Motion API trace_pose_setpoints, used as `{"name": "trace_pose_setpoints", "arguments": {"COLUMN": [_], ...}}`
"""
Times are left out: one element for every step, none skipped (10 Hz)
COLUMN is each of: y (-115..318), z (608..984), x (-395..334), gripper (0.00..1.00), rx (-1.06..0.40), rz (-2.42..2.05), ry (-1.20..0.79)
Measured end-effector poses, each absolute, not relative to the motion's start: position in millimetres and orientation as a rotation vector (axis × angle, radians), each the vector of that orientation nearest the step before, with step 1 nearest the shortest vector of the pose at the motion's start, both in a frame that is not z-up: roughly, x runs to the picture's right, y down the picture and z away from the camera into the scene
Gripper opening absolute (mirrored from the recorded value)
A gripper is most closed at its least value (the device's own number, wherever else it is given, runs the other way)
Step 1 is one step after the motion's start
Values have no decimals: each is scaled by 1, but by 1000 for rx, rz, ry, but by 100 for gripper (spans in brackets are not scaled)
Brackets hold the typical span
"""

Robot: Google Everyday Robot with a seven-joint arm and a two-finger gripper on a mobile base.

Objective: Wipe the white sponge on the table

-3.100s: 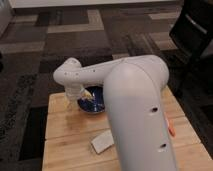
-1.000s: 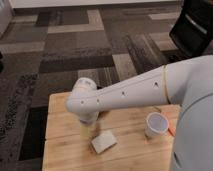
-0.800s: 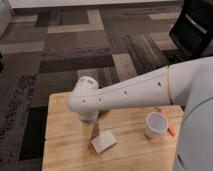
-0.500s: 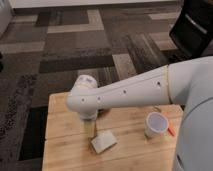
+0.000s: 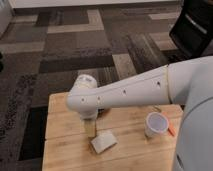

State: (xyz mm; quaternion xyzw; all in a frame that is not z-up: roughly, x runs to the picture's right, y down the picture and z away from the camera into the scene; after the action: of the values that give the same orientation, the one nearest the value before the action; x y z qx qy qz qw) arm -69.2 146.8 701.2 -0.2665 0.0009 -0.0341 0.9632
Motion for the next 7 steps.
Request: {"name": "trace_pose_setpoints", "arguments": {"y": [151,155,162,165,171,181,185], "z": [699,697,693,691,687,682,681], "x": [-80,-85,-89,-90,-88,-84,-81], "gripper": [80,80,80,80,80,80,80], "rx": [-527,-520,-512,-510,-514,-528,-535], "rz": [-129,-169,-221,-243,-269,-321,-344], "ry": [-37,-61,-90,-103,-118,-140,-146]}}
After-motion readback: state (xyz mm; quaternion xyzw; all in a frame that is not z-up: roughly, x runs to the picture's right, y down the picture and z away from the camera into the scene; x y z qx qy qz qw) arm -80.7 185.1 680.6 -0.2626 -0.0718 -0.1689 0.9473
